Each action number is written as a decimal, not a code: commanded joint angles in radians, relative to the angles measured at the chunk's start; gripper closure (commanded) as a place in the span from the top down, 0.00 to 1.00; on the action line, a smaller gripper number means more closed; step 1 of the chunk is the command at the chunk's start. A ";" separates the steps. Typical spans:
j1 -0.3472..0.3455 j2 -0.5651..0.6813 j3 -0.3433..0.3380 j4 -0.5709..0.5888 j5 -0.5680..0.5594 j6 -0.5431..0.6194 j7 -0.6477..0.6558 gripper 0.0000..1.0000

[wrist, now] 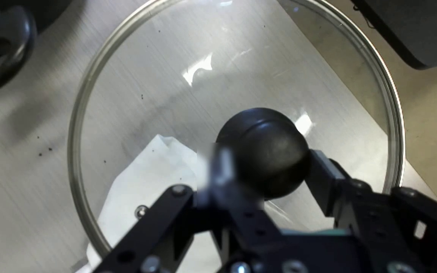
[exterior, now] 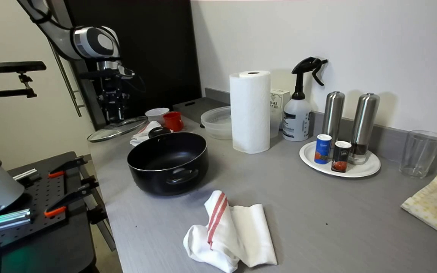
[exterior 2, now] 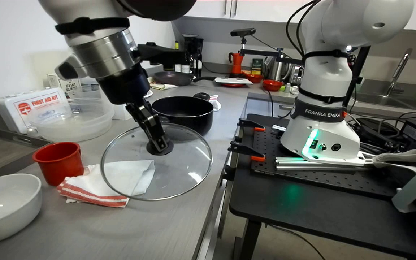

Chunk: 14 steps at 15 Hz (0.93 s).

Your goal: Remove the glass lid from the black pot and put it on the table

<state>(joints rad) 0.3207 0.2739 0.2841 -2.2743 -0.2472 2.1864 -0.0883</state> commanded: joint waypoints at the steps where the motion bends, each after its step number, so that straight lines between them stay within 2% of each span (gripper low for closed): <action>1: 0.008 0.105 -0.012 0.131 -0.028 -0.010 -0.017 0.24; 6: -0.028 0.197 -0.047 0.226 0.001 0.001 -0.056 0.24; 14: -0.084 0.238 -0.066 0.255 0.020 -0.001 -0.105 0.24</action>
<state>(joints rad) 0.2408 0.5102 0.2187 -2.0414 -0.2464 2.1978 -0.1608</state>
